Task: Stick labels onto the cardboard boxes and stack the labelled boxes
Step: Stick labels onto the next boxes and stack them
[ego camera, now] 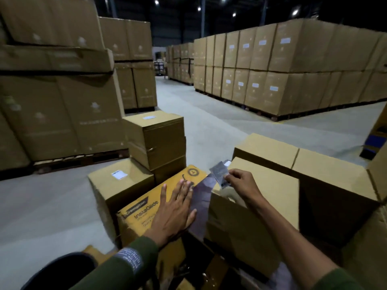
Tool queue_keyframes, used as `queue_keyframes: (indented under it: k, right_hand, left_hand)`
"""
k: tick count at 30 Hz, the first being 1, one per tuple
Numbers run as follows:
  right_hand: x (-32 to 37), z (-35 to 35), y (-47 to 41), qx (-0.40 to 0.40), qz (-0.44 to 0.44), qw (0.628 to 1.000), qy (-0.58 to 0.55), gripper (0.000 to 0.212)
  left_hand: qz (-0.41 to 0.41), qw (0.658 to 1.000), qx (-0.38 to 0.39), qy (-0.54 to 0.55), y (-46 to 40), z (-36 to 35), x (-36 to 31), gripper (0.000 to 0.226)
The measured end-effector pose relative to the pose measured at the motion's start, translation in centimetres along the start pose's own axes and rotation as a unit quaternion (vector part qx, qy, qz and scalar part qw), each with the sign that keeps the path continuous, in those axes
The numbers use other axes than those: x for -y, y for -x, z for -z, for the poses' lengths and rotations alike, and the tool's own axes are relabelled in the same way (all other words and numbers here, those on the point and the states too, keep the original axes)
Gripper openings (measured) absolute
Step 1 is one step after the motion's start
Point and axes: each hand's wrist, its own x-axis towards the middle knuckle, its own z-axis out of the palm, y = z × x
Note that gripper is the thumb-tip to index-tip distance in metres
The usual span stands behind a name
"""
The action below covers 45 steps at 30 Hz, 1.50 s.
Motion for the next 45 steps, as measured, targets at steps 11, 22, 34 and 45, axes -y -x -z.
queue_keyframes:
  k: [11,22,34,45]
  right_hand:
    - [6.8,-21.2,3.2,0.182,0.175,0.958,0.134,0.019]
    - [9.9,-42.4,11.4,0.312,0.299,0.878,0.206,0.018]
    - [4.0,-48.6,15.0,0.409,0.32,0.797,0.307,0.023]
    - [1.7,-39.1,11.8,0.321,0.294,0.862,0.261,0.018]
  left_hand:
    - [0.24,0.97,0.019,-0.001,15.6,-0.7,13.8,0.066]
    - [0.403,0.912,0.071,-0.008,34.5,-5.2,23.2,0.064]
    - [0.44,0.893,0.095,0.007,41.9,-8.6,24.1,0.064]
    - [0.344,0.936,0.073,0.027,33.4,-8.6,20.1,0.067]
